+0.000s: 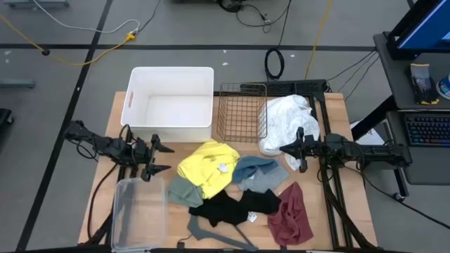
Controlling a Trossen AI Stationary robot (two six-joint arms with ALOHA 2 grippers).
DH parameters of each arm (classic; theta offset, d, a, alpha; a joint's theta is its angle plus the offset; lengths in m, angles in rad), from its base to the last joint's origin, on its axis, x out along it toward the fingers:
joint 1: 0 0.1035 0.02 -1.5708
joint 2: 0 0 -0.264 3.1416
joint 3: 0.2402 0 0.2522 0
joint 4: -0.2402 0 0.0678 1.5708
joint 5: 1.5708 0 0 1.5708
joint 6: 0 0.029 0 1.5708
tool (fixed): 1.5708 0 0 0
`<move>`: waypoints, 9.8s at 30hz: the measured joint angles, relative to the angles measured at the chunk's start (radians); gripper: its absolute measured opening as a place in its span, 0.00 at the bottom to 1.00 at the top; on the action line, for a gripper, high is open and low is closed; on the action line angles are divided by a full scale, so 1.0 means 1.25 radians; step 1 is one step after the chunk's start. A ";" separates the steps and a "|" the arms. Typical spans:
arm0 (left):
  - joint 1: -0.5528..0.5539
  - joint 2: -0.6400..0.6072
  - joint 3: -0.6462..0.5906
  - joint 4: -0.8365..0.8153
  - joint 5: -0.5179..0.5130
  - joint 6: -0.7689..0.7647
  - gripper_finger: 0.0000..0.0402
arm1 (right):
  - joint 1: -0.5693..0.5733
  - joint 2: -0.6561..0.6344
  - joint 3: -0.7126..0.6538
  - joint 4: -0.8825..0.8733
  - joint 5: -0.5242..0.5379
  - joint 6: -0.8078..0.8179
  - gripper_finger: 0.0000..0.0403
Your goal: Pick & Place Cloths
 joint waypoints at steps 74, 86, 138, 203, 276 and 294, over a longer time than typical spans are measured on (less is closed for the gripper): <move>0.000 0.000 -0.001 0.326 -0.073 0.030 0.77 | 0.000 0.005 0.057 0.321 0.087 0.243 0.01; 0.000 0.000 -0.001 0.354 -0.058 -0.079 0.77 | 0.000 0.166 0.445 -0.168 0.263 -0.036 0.01; 0.000 0.000 0.000 0.352 -0.059 -0.144 0.77 | 0.146 0.931 0.605 -0.420 0.063 -0.211 0.49; 0.000 0.489 0.450 0.254 -0.321 -0.005 0.77 | 0.133 0.836 0.875 0.074 0.080 -0.290 0.00; 0.231 1.053 0.806 0.150 0.127 0.034 0.03 | 0.015 1.029 0.874 0.308 -0.191 -0.242 0.00; 0.230 0.979 0.954 -0.227 0.196 -0.285 0.01 | 0.014 0.980 0.875 0.011 -0.185 -0.285 0.33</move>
